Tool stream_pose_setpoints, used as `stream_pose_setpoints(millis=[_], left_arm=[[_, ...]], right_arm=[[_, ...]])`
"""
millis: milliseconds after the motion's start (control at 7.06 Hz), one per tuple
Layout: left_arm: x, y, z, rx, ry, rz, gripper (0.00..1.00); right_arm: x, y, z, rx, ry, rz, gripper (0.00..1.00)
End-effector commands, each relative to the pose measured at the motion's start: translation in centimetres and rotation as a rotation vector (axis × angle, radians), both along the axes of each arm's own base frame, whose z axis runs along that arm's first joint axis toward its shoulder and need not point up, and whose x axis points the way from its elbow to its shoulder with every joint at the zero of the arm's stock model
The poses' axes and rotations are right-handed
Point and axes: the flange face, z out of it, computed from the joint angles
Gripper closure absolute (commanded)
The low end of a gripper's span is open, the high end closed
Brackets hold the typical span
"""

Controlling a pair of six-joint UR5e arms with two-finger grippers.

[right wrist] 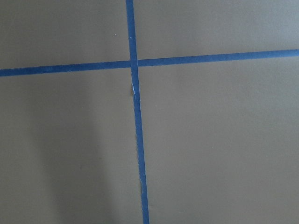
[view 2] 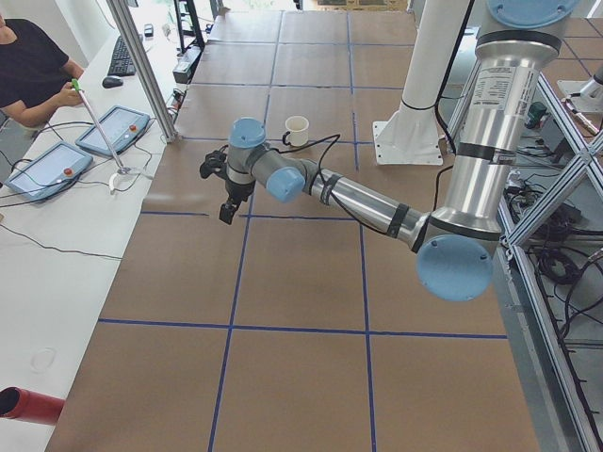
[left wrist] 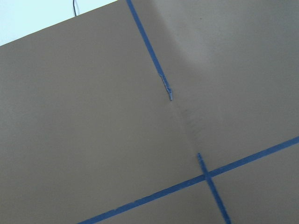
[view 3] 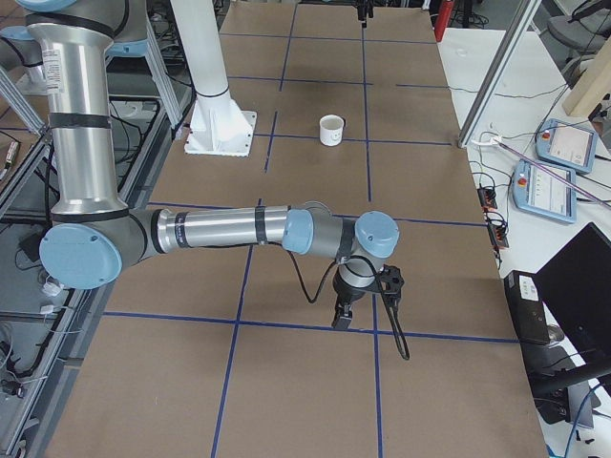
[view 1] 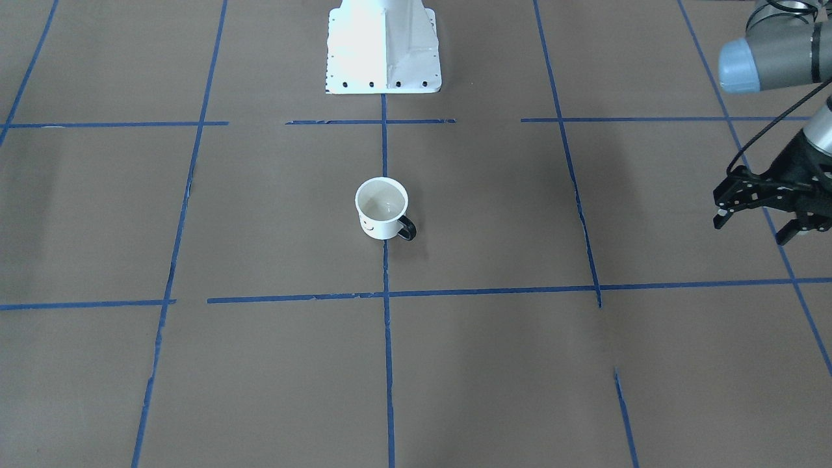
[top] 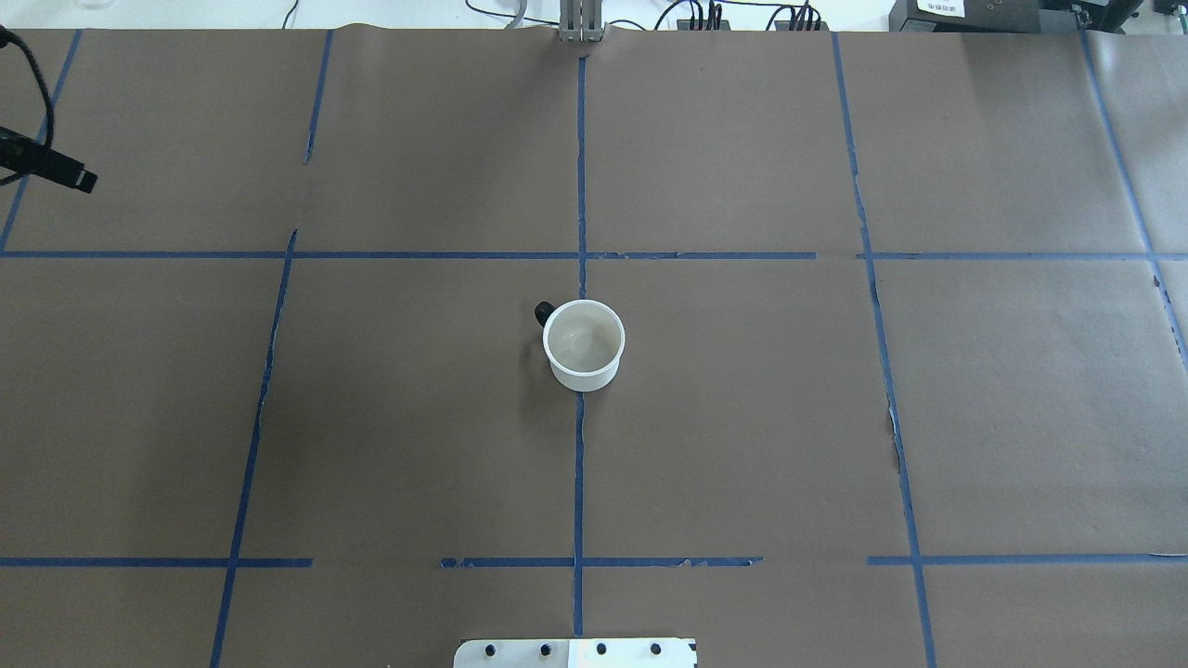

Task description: Flip mug

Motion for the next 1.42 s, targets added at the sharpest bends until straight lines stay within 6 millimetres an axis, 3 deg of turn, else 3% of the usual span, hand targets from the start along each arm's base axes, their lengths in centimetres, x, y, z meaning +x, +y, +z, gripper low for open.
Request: stream_pose_setpoints(millis=[0, 283, 567, 1134, 1276], left_arm=[[-6.7, 1.8, 6.4, -0.083, 0.052, 0.008, 0.00], [-11.5, 4.7, 11.8, -0.200, 0.022, -0.054, 0.00], [-16.2, 6.4, 14.4, -0.301, -0.007, -0.070, 0.00], [-16.7, 7.4, 16.6, -0.414, -0.015, -0.080, 0.00], [-16.7, 8.3, 18.0, -0.442, -0.017, -0.079, 0.00]], right_arm=[[0.0, 0.0, 0.0, 0.000, 0.000, 0.000, 0.00], [0.0, 0.0, -0.1, 0.001, 0.000, 0.000, 0.00], [0.0, 0.0, 0.0, 0.000, 0.000, 0.000, 0.00], [0.0, 0.0, 0.0, 0.000, 0.000, 0.000, 0.00], [0.0, 0.0, 0.0, 0.000, 0.000, 0.000, 0.00]])
